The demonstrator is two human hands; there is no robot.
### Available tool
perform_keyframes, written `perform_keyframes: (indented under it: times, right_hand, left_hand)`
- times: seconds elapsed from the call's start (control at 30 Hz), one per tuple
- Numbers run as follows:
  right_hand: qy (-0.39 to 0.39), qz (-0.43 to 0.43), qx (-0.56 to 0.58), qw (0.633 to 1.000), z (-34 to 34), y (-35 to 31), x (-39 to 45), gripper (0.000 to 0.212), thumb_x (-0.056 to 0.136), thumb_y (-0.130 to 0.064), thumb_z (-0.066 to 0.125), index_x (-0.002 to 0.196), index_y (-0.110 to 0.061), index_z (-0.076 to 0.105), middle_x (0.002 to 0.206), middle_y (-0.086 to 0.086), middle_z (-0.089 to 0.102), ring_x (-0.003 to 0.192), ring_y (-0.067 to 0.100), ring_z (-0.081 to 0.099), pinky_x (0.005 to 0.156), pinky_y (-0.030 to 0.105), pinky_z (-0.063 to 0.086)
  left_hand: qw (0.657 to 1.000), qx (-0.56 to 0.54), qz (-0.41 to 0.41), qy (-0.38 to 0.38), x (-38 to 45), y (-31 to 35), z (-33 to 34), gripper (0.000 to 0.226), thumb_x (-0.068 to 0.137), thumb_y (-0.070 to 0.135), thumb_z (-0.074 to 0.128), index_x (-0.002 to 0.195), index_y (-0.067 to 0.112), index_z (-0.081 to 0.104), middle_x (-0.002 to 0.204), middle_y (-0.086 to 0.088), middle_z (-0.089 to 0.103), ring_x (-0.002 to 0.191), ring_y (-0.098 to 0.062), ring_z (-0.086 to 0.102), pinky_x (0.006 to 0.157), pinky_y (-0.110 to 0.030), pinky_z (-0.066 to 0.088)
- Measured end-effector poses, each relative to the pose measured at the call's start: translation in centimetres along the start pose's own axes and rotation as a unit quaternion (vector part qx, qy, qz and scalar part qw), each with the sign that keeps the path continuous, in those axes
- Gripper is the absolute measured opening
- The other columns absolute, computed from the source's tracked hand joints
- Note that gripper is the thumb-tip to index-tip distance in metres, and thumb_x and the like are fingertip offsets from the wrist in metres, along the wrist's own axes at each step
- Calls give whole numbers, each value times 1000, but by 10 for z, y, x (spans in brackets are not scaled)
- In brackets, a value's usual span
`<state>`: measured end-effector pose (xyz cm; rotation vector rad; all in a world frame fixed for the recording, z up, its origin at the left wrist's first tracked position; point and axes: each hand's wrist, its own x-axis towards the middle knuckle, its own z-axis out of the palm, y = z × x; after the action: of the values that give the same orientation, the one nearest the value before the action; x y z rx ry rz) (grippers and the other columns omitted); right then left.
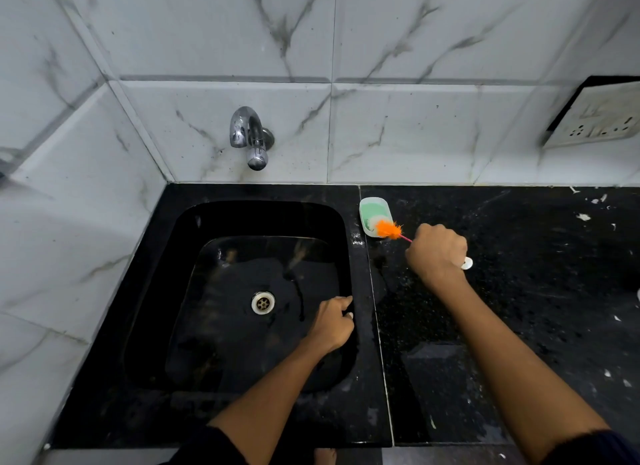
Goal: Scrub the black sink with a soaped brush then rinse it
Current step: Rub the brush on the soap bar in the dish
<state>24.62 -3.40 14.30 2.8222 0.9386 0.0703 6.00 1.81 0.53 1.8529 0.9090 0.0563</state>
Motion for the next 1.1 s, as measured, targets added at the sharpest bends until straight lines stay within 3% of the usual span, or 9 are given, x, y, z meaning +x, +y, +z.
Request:
perform_keyframes:
  times: [0.23,0.47,0.6,0.67,0.77,0.87,0.97,1.1]
  right_hand:
    - [17,-54,-47,997,8,-20,-9,17,91,-10,49,93,-18,64,84,-2,64,75,18,64,53,27,34]
    - [43,-19,-31,998,3,-11,-2,15,92,-10,49,88,-16,63,79,0,64,70,20,63,53,27,32]
    - [35,-38,-72,996,8,-10,-5,18,92,-9,48,87,-17,63,66,-1,51,60,17,53,51,27,31]
    - [18,-43,-64,997,12,-11,-2,18,92,-9,48,90,-18,64,74,-1,59,66,18,59,53,27,33]
    - [-16,-15,14,1000,22,-7,5,13,90,-17,52,97,-16,63,89,3,66,81,24,65,60,28,37]
    - [-52,65,171,982,30,2,9,22,87,-27,54,98,-10,62,97,10,66,89,32,63,70,33,44]
    - [-80,115,259,956,38,3,8,27,83,-34,53,92,-12,66,96,10,67,85,33,63,75,37,50]
    - [-106,121,284,945,44,2,2,26,84,-35,54,82,-13,66,87,7,65,76,29,61,68,34,49]
  left_hand:
    - [1000,15,-9,5,6,-5,2,31,93,-4,48,121,-8,62,139,-8,56,129,-22,53,97,-14,37]
    - [1000,9,-4,0,6,-6,2,42,95,-1,48,136,0,53,144,-7,52,129,-20,52,98,-15,39]
    - [1000,3,2,2,7,-7,2,44,95,-3,47,138,0,51,141,-8,54,127,-20,53,95,-13,37]
    - [1000,-2,2,2,8,-8,2,45,94,-4,47,139,0,50,140,-8,54,128,-20,53,96,-13,37]
    - [1000,-3,2,5,7,-9,3,46,94,-3,48,139,-1,49,141,-7,54,130,-21,52,102,-18,40]
    - [1000,-3,6,3,7,-8,3,45,94,-2,48,139,0,50,142,-5,52,132,-20,50,103,-17,38]
    - [1000,-8,9,0,8,-10,3,46,94,-2,49,140,2,49,144,-5,52,133,-20,49,106,-19,38]
    - [1000,-7,0,6,8,-11,3,47,95,0,50,142,2,47,147,-8,49,135,-20,47,112,-25,38]
